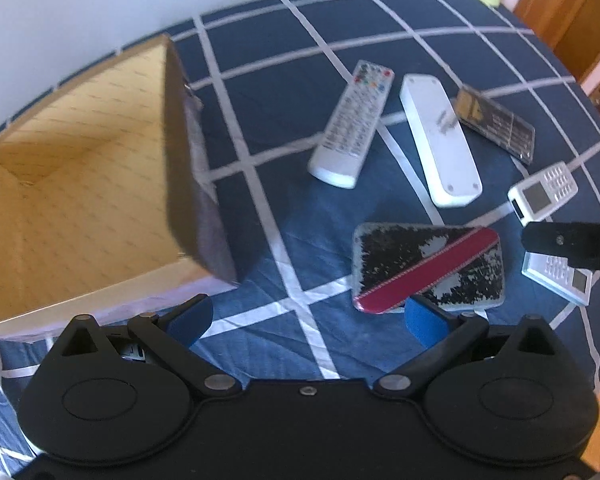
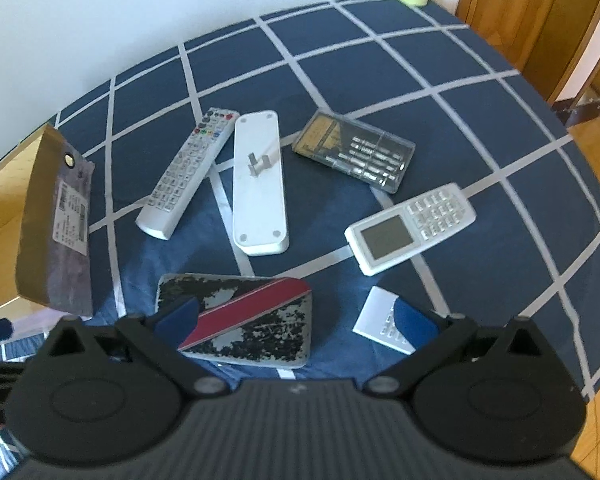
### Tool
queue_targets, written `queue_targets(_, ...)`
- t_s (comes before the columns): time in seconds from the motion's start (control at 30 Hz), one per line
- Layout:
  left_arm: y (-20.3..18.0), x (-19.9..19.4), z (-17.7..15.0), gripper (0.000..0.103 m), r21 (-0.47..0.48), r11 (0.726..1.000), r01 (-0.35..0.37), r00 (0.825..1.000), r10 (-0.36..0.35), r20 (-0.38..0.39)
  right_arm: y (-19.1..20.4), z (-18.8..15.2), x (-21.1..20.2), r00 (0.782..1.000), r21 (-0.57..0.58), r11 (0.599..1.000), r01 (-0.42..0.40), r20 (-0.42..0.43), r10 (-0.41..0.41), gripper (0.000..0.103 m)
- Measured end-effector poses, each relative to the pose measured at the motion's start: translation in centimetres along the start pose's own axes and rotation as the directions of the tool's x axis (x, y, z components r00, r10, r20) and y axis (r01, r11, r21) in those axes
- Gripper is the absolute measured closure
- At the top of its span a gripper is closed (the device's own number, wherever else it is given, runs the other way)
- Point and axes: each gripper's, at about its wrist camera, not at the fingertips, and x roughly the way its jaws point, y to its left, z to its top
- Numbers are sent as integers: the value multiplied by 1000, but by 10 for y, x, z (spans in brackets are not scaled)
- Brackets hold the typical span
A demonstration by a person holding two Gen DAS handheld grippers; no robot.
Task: Organize objects
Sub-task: 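Move the left tool toward the black-and-red phone case beside the box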
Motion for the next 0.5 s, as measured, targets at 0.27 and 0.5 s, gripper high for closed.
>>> queue_targets(0.27, -11, 34, 15, 0, 34, 998, 62, 995, -59, -79, 6, 3, 26, 997, 32, 999, -31, -71, 33, 0)
queue_targets(0.5, -22, 58, 20, 0, 55, 993, 108, 987, -100, -126, 12, 9, 53, 989, 59, 997, -49, -137, 57, 0)
